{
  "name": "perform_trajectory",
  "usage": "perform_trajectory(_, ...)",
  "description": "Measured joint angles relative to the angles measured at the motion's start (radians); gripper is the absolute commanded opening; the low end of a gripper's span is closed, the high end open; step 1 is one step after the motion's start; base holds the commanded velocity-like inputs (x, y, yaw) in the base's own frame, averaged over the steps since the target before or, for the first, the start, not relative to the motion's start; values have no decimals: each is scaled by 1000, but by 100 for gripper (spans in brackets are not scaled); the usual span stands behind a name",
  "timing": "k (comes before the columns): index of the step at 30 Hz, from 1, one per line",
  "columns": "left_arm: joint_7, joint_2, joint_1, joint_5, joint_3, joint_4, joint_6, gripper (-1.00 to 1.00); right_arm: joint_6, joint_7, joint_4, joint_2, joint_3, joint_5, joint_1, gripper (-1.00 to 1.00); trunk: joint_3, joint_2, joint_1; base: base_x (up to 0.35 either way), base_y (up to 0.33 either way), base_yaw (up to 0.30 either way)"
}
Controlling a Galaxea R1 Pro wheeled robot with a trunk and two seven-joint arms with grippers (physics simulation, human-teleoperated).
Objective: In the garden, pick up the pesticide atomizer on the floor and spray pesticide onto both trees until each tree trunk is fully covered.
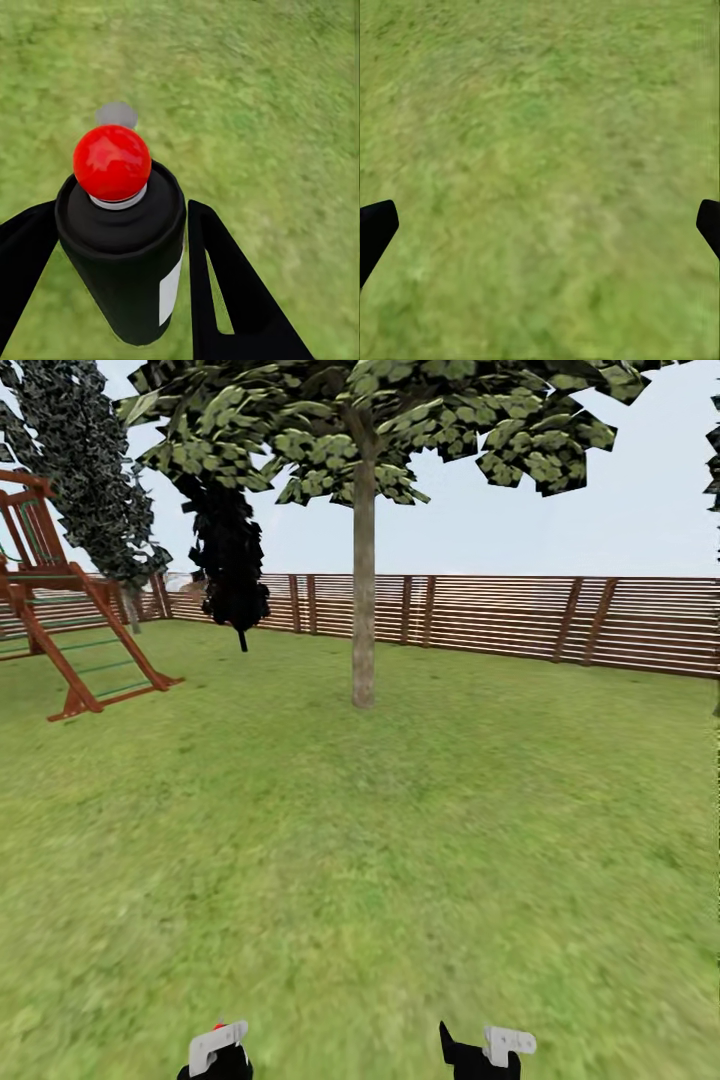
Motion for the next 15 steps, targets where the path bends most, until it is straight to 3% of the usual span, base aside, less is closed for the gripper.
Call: perform_trajectory(15,0,0,0,0,0,-4,0,-100,-1,-2,0,0,0,1,0,100,0,0,0,339,72,-11)
